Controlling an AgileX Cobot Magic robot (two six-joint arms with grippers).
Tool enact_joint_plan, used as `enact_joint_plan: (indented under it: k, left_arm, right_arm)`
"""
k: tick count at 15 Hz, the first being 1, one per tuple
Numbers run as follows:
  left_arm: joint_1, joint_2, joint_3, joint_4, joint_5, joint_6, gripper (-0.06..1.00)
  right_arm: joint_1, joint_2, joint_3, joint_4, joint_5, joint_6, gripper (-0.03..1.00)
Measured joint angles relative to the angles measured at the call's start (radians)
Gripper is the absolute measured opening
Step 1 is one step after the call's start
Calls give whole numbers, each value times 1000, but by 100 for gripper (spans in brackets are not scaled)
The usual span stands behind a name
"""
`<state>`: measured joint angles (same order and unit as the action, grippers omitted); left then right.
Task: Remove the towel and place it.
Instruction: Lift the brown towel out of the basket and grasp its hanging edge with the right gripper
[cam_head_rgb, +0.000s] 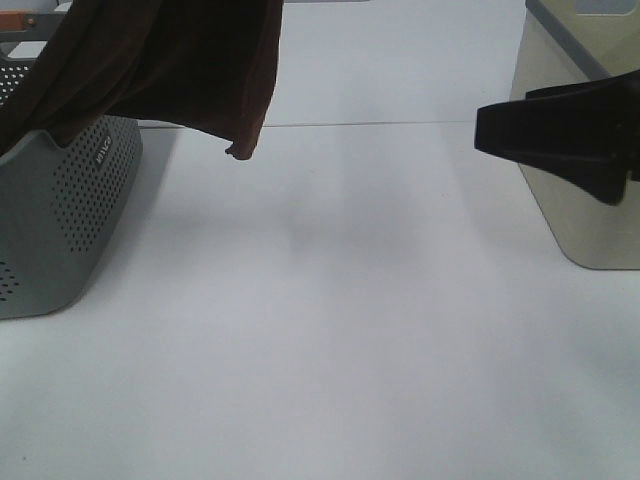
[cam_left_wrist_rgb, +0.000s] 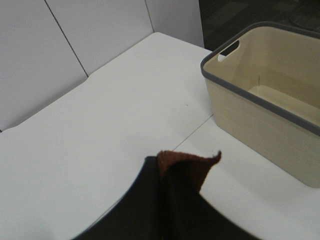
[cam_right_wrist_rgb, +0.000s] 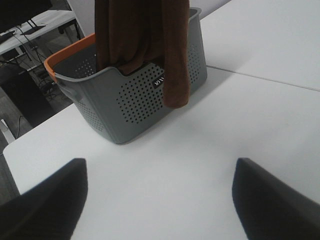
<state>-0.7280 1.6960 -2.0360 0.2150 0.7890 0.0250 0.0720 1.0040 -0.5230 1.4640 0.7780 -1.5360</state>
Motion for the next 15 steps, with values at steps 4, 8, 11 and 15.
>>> enact_joint_plan:
  k: [4,8,11,15]
  left_arm:
    - [0,9,0,-27,-53,0,0]
    - [0,34,0,-44,-59,-1,0]
    - [0,36,0,-65,-99,-1,0]
    - [0,36,0,-71,-140,-1,0]
  right_arm:
    - [299,171,-100,32,-367,-74,75]
    - [539,319,-216,38,-723,-72,75]
    - [554,450,-306,41,-747,17,75]
    - [555,566,-378,48,-738,76,75]
